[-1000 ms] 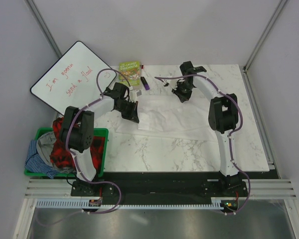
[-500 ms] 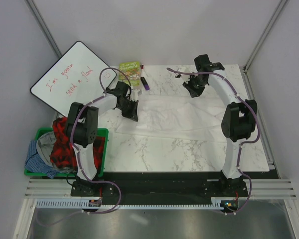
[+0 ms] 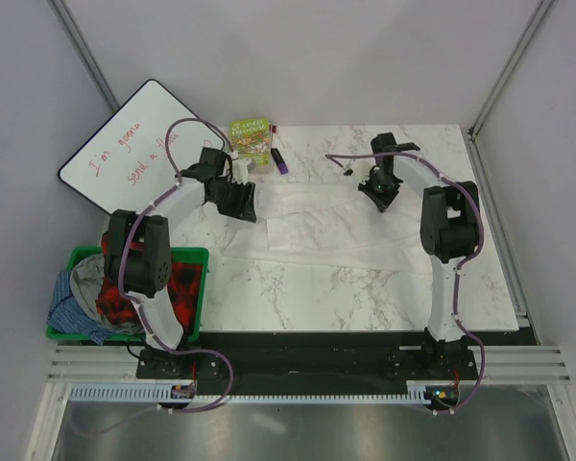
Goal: Fold and stack the long sleeve shirts
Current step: Fold the shirt
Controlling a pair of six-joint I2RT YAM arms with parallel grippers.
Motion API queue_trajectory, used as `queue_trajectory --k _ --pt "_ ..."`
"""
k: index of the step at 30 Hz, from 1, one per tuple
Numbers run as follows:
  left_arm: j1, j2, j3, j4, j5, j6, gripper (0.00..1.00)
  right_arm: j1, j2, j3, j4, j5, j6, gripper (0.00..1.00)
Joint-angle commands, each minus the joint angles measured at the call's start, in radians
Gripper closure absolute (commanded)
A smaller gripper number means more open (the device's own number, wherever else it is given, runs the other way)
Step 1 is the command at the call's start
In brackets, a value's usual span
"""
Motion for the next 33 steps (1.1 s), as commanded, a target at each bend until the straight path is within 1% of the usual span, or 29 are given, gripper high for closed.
queue_trajectory --k 1,3,4,5,7,8,9,10,11,13,15,17,19,20,22,23,25,26,28,33 --pt "0.053 -0.062 0.014 -0.016 0.0 0.141 0.45 -0.012 0.062 0.066 0.067 0.107 0.027 0.89" --pt "0.056 -0.082 0.01 -0.036 -0.013 0.208 0.45 -0.014 0.069 0.088 0.073 0.09 0.043 0.88" --pt "0.058 -0.096 -0.016 -0.038 -0.01 0.239 0.45 -0.014 0.066 0.098 0.073 0.089 0.051 0.87" --pt "0.058 -0.11 -0.03 -0.041 0.026 0.276 0.45 -0.012 0.053 0.108 0.073 0.057 0.062 0.87" --pt "0.05 -0.164 -0.082 -0.061 0.036 0.381 0.45 -0.012 0.034 0.147 0.065 0.032 0.079 0.82" --pt "0.05 -0.183 -0.091 -0.081 0.078 0.429 0.45 -0.012 0.005 0.16 0.042 0.005 0.091 0.79" --pt "0.042 -0.214 -0.105 -0.099 0.083 0.516 0.46 -0.012 -0.016 0.169 0.032 -0.006 0.1 0.69" --pt "0.033 -0.236 -0.137 -0.108 0.071 0.55 0.47 -0.014 -0.039 0.167 0.024 -0.016 0.106 0.64" --pt "0.016 -0.254 -0.156 -0.11 0.068 0.627 0.48 -0.014 -0.093 0.154 0.007 -0.038 0.123 0.57" --pt "-0.011 -0.297 -0.209 -0.102 0.044 0.682 0.48 -0.018 -0.153 0.125 -0.004 -0.054 0.143 0.54" --pt "-0.063 -0.306 -0.231 -0.098 0.01 0.751 0.5 -0.024 -0.237 0.073 -0.022 -0.066 0.177 0.53" --pt "-0.125 -0.299 -0.255 -0.078 -0.039 0.781 0.51 -0.047 -0.3 0.036 -0.057 -0.074 0.201 0.54" --pt "-0.163 -0.288 -0.275 -0.057 -0.071 0.811 0.51 -0.098 -0.351 -0.027 -0.076 -0.092 0.253 0.57" --pt "-0.2 -0.274 -0.28 -0.034 -0.103 0.822 0.51 -0.116 -0.365 -0.046 -0.105 -0.104 0.267 0.58" --pt "-0.232 -0.257 -0.289 -0.009 -0.136 0.84 0.51 -0.173 -0.401 -0.11 -0.129 -0.108 0.287 0.62" --pt "-0.257 -0.241 -0.291 -0.003 -0.16 0.848 0.51 -0.179 -0.415 -0.165 -0.14 -0.108 0.286 0.64" --pt "-0.274 -0.224 -0.295 0.008 -0.179 0.865 0.5 -0.241 -0.45 -0.228 -0.14 -0.08 0.271 0.65" --pt "-0.29 -0.211 -0.298 0.011 -0.182 0.871 0.49 -0.25 -0.458 -0.284 -0.134 -0.069 0.263 0.66" --pt "-0.303 -0.204 -0.314 0.025 -0.203 0.883 0.46 -0.279 -0.461 -0.326 -0.128 -0.054 0.251 0.67" --pt "-0.315 -0.207 -0.332 0.049 -0.211 0.859 0.43 -0.296 -0.431 -0.42 -0.025 0.02 0.229 0.7"
